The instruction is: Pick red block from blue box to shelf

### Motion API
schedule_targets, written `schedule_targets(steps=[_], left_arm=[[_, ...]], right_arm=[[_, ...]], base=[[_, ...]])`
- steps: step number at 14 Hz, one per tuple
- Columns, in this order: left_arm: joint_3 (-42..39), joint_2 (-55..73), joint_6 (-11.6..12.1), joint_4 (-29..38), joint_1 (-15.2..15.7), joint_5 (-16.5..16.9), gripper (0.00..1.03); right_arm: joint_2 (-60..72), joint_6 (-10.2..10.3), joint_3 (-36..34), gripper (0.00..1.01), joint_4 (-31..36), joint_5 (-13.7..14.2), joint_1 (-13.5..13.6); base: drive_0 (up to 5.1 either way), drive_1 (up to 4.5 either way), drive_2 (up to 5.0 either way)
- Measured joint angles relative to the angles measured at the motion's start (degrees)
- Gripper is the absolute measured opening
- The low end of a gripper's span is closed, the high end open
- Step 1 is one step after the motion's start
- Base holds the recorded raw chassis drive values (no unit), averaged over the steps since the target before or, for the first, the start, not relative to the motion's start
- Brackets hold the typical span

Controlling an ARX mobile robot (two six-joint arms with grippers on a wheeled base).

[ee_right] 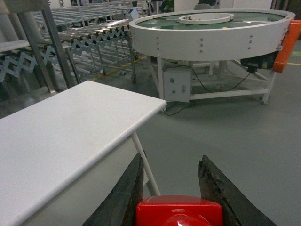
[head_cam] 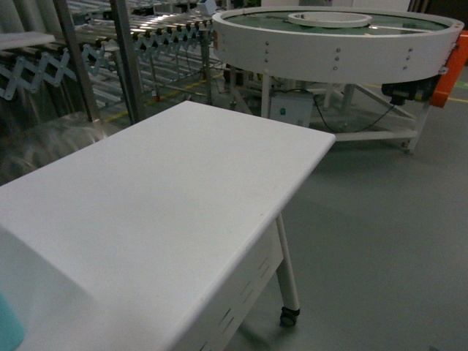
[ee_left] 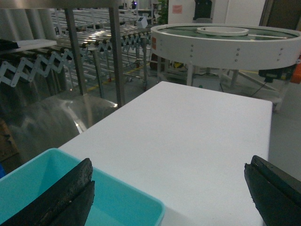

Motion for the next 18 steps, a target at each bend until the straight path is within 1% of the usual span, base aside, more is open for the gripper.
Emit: schedule_targets(steps=[4,6,18], left_arm=[[0.0,0.0,0.0,0.0,0.0,0.0,0.98],[0.0,0.0,0.0,0.0,0.0,0.0,0.98],[0.0,0.0,0.0,0.0,0.0,0.0,0.98]], right_arm=[[0.0,0.0,0.0,0.28,0.0,0.0,0.0],[0.0,0.0,0.0,0.28,0.0,0.0,0.0],[0.0,0.0,0.0,0.28,0.0,0.0,0.0]], base=[[-1.5,-1.28,-1.8],[-1.6,1.37,-4.5],[-1.6,2.52,-5.8]])
